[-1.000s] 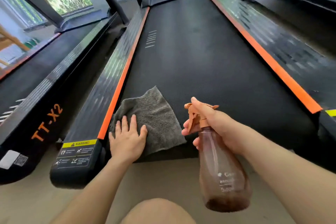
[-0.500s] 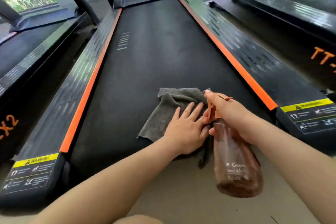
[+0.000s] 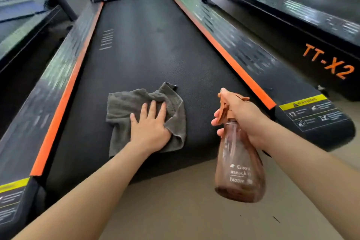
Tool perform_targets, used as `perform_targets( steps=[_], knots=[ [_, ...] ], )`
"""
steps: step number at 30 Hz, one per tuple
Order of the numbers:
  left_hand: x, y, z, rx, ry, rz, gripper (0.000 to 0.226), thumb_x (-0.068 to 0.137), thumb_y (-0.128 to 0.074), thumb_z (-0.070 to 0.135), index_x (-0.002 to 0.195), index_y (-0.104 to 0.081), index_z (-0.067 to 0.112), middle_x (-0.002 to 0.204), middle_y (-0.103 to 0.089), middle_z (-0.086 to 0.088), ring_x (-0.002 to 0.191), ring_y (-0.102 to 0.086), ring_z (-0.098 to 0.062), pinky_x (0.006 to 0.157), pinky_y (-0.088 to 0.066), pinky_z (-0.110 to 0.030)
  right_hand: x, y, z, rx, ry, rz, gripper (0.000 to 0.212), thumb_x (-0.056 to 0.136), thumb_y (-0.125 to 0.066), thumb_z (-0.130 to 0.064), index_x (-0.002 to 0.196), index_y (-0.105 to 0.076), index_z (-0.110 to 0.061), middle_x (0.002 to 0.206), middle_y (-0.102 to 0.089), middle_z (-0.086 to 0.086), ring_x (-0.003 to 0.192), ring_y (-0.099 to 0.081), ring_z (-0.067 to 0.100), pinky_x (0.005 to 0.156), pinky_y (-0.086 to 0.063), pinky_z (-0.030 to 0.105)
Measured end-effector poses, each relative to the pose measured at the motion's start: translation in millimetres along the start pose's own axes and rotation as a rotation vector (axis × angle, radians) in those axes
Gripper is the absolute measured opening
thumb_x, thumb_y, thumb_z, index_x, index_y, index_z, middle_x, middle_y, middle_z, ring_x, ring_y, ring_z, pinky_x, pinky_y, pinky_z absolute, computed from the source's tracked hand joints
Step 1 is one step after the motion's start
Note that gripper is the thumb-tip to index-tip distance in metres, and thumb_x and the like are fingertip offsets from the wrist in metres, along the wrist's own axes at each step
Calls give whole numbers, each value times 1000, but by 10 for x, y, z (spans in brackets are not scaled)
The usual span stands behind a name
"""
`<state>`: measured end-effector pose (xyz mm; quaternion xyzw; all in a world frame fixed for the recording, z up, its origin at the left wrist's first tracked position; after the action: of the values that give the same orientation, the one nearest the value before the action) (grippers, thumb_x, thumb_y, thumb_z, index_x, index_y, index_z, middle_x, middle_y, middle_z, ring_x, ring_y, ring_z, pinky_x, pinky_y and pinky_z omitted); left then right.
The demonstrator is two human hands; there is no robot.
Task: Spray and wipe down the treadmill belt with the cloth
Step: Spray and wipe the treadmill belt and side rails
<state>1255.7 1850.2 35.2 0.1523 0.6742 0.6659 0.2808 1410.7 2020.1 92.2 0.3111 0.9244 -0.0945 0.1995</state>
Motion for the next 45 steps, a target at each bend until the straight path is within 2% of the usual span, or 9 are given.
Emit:
perform_targets(
  steps=[4, 10, 17, 23, 28, 32, 35, 40, 45],
  knots=[
    [126, -28, 751, 29, -281, 51, 64, 102, -17, 56, 158, 3, 33, 167, 7, 0, 152, 10, -23, 119, 6, -56, 26, 86, -80, 30, -4, 90, 44, 97, -54, -52, 88, -61, -10, 68, -62, 14, 52, -60, 28, 50, -54, 33],
    [595, 38, 1625, 39, -639, 45, 60, 102, -22, 55, 157, -8, 37, 167, -1, 6, 153, 4, -16, 120, 2, -59, -38, 511, -150, -19, 90, 239, 34, 99, -52, -47, 91, -63, -15, 82, -58, 14, 56, -58, 22, 42, -51, 27],
    [1522, 194, 1586, -63, -355, 74, 65, 99, -19, 58, 158, -11, 30, 167, -1, 5, 153, 1, -19, 119, -1, -57, -50, 786, -94, -24, 97, 392, 34, 98, -54, -49, 95, -64, -16, 102, -63, 24, 72, -60, 27, 42, -49, 24],
    [726, 39, 1765, 32, -670, 81, 59, 103, -18, 53, 158, -11, 32, 167, -3, 5, 153, 0, -21, 121, -4, -57, 21, 801, -21, -84, 72, 429, 41, 96, -55, -50, 90, -65, -11, 84, -62, 13, 70, -62, 25, 48, -53, 30],
    [122, -73, 1643, 85, -797, 105, 78, 87, 5, 55, 157, -17, 29, 166, -10, 5, 153, -6, -22, 122, -8, -53, 56, 692, -28, -245, 108, 392, 44, 92, -57, -54, 81, -69, -14, 77, -67, 8, 62, -65, 27, 70, -61, 51],
    [-31, -107, 1466, 55, -737, 138, 72, 93, -5, 54, 155, -26, 27, 164, -20, 3, 152, -15, -22, 121, -14, -54, -17, 577, -24, -249, 136, 290, 38, 95, -59, -48, 83, -68, -13, 83, -64, 11, 66, -62, 22, 56, -59, 40],
    [-98, -119, 1130, 37, -609, 137, 67, 94, -6, 59, 156, -16, 38, 165, -13, 8, 153, -8, -18, 122, -9, -51, -45, 415, -58, -225, 181, 221, 34, 96, -58, -45, 86, -67, -14, 85, -62, 11, 76, -63, 20, 55, -57, 39],
    [-147, -56, 33, -46, -185, 103, 56, 100, -12, 58, 154, -4, 47, 165, -1, 15, 152, 2, -10, 123, 0, -47, -69, -152, -17, -227, 168, -10, 40, 95, -59, -47, 94, -69, -8, 90, -66, 17, 70, -65, 22, 53, -58, 40],
    [-589, -39, -1320, -63, 303, 116, 56, 102, -16, 55, 156, -6, 44, 166, -1, 11, 153, 0, -13, 122, -2, -49, -194, -881, 76, -241, 111, -236, 46, 97, -55, -48, 89, -65, -4, 93, -66, 21, 42, -56, 14, 41, -46, 22]
  ],
)
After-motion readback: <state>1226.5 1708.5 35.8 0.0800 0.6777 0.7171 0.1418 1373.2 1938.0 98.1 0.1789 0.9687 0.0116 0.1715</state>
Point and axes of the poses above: each hand's wrist, its own x-axis towards the middle knuckle, its own y-axis out of the back of the hand, z = x × y, the point moved 4 cm from there along x, towards the middle knuckle
